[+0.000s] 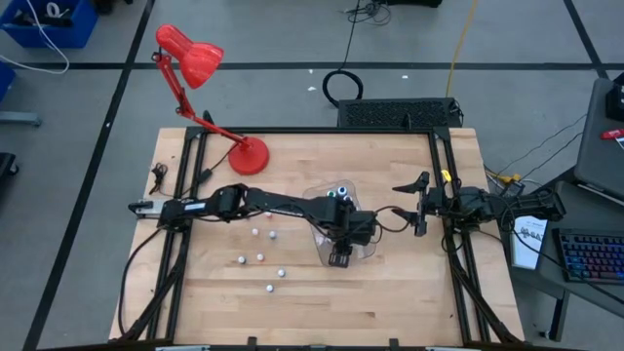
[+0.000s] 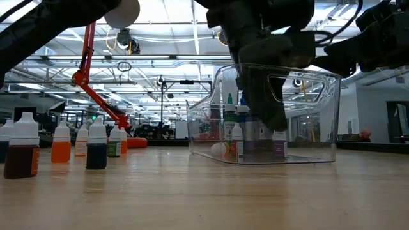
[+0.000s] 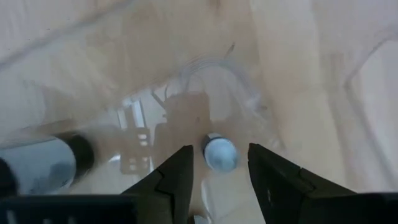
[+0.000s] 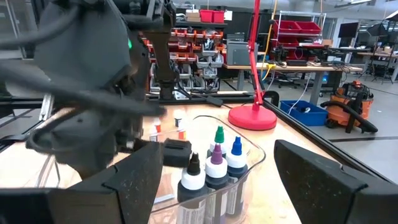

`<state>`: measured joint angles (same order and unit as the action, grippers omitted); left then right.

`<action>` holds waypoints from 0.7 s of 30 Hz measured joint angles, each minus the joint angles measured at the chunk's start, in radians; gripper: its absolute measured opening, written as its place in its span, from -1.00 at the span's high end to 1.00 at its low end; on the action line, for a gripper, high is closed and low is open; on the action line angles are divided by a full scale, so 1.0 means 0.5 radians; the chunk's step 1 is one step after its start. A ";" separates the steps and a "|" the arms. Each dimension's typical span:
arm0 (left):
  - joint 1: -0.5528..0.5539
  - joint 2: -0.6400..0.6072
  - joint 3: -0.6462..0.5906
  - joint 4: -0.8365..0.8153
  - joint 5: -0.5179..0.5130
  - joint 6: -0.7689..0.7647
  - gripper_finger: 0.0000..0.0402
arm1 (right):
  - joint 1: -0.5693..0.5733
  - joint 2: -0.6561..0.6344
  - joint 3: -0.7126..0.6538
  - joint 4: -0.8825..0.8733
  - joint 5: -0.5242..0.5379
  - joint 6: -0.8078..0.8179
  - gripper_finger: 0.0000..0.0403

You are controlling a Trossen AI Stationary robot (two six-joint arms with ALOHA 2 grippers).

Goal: Pick & Place food coloring
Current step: Put the orange food coloring bottle into the transparent container

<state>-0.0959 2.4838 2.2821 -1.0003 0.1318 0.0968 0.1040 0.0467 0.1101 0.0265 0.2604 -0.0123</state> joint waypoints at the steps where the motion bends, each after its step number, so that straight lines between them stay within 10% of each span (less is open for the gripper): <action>1: 0.000 -0.026 -0.002 -0.010 0.000 -0.006 0.22 | 0.000 0.000 0.000 0.001 0.000 0.000 -0.46; 10: -0.008 -0.272 0.001 -0.325 -0.082 -0.140 0.24 | 0.000 0.001 0.001 0.002 -0.001 0.000 -0.46; 21: -0.150 -0.361 -0.080 -1.128 -0.758 -0.723 0.28 | -0.001 0.002 0.001 0.000 0.000 0.000 -0.46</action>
<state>-0.1712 2.3034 2.2422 -1.5642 -0.2473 -0.2646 0.1036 0.0475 0.1104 0.0265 0.2604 -0.0123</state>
